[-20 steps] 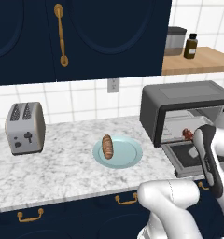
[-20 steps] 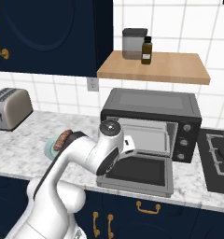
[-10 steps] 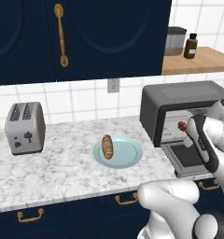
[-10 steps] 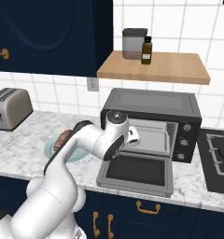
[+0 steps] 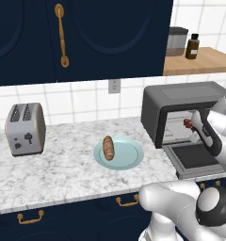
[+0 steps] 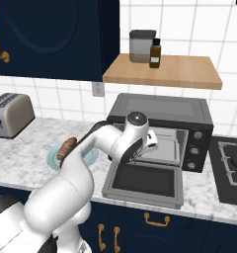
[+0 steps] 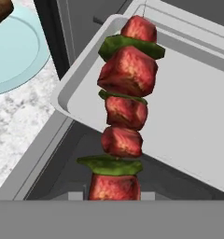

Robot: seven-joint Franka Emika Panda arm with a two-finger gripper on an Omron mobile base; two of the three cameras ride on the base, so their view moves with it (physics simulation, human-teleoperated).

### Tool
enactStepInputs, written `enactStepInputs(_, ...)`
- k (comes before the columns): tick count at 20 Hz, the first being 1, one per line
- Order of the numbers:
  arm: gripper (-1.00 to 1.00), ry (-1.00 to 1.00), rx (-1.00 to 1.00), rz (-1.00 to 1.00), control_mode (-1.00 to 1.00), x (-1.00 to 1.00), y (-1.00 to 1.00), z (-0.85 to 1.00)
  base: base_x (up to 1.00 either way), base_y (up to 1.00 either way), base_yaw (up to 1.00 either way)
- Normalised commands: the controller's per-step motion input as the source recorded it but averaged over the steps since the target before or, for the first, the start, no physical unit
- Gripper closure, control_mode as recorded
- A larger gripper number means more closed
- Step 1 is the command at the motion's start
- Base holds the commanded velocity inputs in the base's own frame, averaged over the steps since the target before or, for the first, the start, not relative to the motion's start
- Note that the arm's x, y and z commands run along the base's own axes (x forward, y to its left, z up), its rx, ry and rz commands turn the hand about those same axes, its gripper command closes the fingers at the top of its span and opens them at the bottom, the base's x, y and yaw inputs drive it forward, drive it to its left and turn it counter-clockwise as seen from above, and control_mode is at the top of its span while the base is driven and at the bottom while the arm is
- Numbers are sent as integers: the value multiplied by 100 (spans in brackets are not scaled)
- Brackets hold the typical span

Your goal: Pick up the kebab skewer and baguette bread, and place them inside the toaster oven. Close the toaster oven door and start by setting the timer.

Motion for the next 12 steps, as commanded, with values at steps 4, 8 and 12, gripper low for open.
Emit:
enactStepInputs(4, 100, 0, 0, 0, -100, 19, 0, -3, 0, 0, 0)
enactStepInputs(8, 100, 0, -2, 0, -100, 10, 4, -3, 0, 0, 0)
enactStepInputs(12, 100, -1, 0, 0, -100, 27, 0, -2, 0, 0, 0)
